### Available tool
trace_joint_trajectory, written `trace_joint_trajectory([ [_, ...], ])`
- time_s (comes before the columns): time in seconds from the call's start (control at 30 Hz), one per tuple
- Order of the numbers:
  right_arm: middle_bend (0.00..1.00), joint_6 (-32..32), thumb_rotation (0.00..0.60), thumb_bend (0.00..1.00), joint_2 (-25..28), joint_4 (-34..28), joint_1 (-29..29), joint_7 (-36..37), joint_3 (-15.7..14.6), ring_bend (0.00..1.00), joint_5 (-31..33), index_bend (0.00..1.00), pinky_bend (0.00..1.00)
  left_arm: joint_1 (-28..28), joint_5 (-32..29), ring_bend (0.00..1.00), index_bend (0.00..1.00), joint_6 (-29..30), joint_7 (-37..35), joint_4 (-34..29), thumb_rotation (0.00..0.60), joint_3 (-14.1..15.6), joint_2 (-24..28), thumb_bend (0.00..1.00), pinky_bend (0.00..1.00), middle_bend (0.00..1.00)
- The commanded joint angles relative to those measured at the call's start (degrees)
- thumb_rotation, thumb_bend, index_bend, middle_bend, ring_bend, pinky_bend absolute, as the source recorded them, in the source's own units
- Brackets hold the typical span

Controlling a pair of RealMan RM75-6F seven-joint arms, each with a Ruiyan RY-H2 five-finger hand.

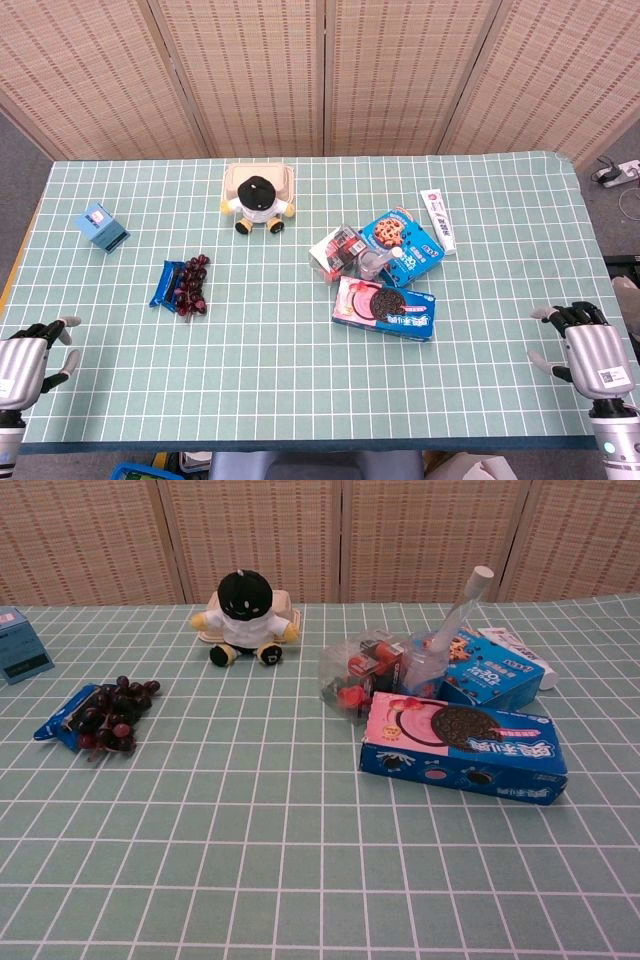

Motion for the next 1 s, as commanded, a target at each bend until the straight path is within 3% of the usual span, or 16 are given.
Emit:
trace_joint_trajectory([
  [0.03,0.43,-0.6,0.600,0.12,0.0,0.1,0.2,-0.2,-0.1,0.36,0.3,0.38,0.23,0.0,0.3,0.42,0.40,0.2,-0.1,0.0,0.600,0.1,0.0,0.38,0.53,0.51],
  [0.1,0.43,-0.8,0.600,0.12,-0.2,0.2,0.3,-0.3,0.0,0.36,0.4,0.38,0.25,0.0,0.2,0.42,0.40,0.0,-0.2,-0.1,0.600,0.1,0.1,0.38,0.53,0.51],
  [0.23,0.42,-1.2,0.600,0.12,-0.5,0.2,0.5,-0.1,0.0,0.36,0.5,0.38,0.48,-0.1,0.2,0.42,0.40,-0.4,-0.5,-0.2,0.600,0.2,0.2,0.38,0.53,0.51],
  [0.37,0.42,-1.3,0.600,0.14,-1.5,0.2,1.0,-1.0,0.5,0.36,0.7,0.37,0.65,0.0,0.4,0.42,0.40,0.0,-1.9,-0.5,0.600,0.2,0.7,0.38,0.53,0.51],
  [0.5,0.47,-2.2,0.600,0.34,-3.2,-0.2,2.3,-2.9,2.0,0.50,1.9,0.31,0.82,0.2,0.2,0.42,0.40,0.2,-3.3,-0.5,0.600,0.0,1.3,0.38,0.53,0.51],
  [0.57,0.59,-3.3,0.600,0.51,-3.9,-0.8,3.5,-5.4,2.9,0.62,2.8,0.26,0.90,0.2,0.1,0.42,0.40,0.2,-3.8,-0.6,0.600,-0.1,1.6,0.38,0.53,0.51],
  [0.67,0.78,-5.7,0.600,0.66,-4.7,-2.6,5.4,-9.9,4.3,0.80,5.1,0.19,0.98,0.3,0.7,0.42,0.40,0.9,-4.3,-1.0,0.600,-0.3,1.8,0.38,0.53,0.51],
  [0.83,0.98,-8.6,0.600,0.82,-6.9,-5.7,9.0,-17.5,7.0,0.99,8.9,0.16,1.00,0.3,1.0,0.42,0.40,1.1,-5.1,-1.2,0.600,-0.3,2.2,0.38,0.53,0.51],
  [1.0,1.00,-11.0,0.600,0.93,-10.4,-6.2,12.6,-22.5,9.1,1.00,12.3,0.16,1.00,0.2,1.0,0.42,0.40,1.2,-6.0,-1.4,0.600,-0.5,2.7,0.38,0.53,0.51],
])
